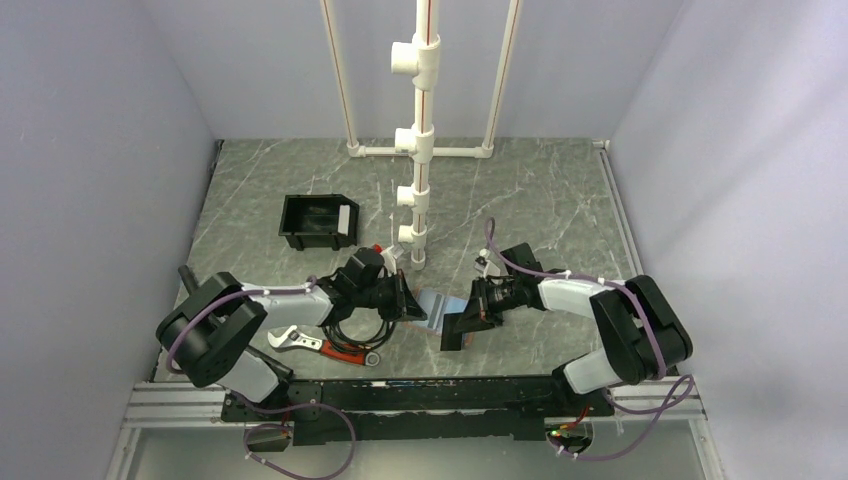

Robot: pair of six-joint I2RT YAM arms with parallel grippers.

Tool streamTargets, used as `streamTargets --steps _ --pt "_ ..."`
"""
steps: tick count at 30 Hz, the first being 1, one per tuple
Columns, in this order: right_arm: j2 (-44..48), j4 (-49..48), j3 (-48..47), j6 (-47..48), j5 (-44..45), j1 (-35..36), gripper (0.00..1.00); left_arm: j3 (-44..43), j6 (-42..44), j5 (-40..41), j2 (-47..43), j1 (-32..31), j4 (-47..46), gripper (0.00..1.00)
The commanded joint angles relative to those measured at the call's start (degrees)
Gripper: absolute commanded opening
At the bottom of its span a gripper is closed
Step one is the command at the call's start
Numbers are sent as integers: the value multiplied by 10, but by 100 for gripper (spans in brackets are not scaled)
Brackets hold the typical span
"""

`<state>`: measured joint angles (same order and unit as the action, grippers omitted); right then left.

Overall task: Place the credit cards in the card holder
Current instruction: Insert the credit card into the card holder.

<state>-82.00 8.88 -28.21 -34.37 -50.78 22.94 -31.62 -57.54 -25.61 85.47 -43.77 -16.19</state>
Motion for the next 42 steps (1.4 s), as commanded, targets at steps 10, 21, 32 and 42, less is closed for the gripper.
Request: streamTargets --steps 10,21,32,42 --pt "-46 -73 -5 20 -42 -16 0 -4 8 46 40 0 -21 2" --pt "-73 -86 -16 19 -62 -22 0 25 -11 65 40 -1 -23 0" --pt "-92 -107 -35 13 -63 -22 0 33 -15 62 39 -1 -29 0" --pt "-100 -96 -30 19 -49 -32 0 39 -14 65 25 0 -22 0"
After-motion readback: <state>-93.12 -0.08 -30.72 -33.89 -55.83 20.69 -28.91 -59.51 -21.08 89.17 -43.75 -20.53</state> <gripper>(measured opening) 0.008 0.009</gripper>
